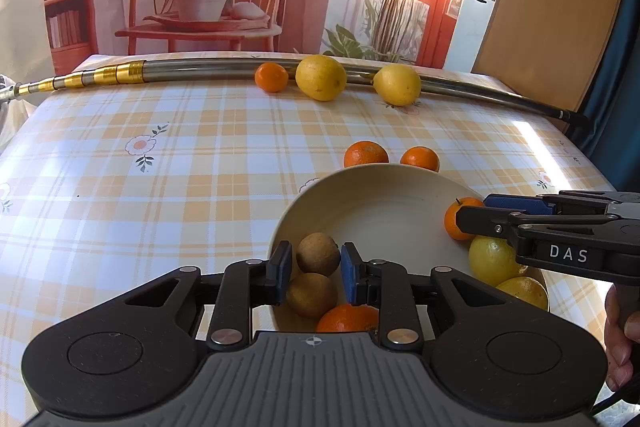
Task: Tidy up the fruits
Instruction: 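Lower kiwi into plate with left gripper while right lowers mandarin in, open both, then move left gripper to a mandarin by the pole while right approaches a lemon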
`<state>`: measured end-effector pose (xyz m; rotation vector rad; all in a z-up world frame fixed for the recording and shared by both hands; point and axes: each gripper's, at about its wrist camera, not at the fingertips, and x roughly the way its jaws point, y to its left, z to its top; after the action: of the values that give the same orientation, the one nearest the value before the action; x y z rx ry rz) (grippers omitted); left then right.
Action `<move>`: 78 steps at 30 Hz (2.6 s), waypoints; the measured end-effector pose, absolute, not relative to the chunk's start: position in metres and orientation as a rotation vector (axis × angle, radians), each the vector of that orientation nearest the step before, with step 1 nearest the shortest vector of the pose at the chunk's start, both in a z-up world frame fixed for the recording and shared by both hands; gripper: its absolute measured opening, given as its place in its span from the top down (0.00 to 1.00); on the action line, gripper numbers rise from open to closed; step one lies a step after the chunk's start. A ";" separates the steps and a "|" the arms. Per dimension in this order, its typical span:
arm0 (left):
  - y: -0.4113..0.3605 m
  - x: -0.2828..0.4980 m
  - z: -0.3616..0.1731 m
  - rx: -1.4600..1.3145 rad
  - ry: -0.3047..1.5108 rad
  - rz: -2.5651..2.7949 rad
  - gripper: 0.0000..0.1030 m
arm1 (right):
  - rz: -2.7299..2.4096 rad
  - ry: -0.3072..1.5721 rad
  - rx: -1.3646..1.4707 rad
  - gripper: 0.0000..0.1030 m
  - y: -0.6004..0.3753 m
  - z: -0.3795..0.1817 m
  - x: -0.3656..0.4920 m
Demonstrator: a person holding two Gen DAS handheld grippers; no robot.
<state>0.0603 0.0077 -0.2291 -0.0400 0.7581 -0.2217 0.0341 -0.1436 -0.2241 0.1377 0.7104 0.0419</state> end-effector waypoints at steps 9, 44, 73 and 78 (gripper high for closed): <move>0.008 0.059 -0.229 -0.037 0.753 -0.220 0.73 | 0.040 0.704 0.141 0.69 -0.144 -0.224 0.031; 0.031 0.078 -0.153 -0.010 0.612 -0.295 0.31 | -0.022 0.578 0.255 0.51 -0.201 -0.173 0.037; 0.035 0.104 -0.133 0.023 0.574 -0.131 0.00 | -0.108 0.490 0.438 0.00 -0.242 -0.155 0.046; 0.044 0.117 -0.140 -0.030 0.614 -0.104 0.00 | -0.094 0.396 0.549 0.00 -0.255 -0.161 0.042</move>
<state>0.1175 0.0436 -0.1402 -0.0300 0.6136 -0.1040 0.0423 -0.2552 -0.1614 0.5487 0.3962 -0.0944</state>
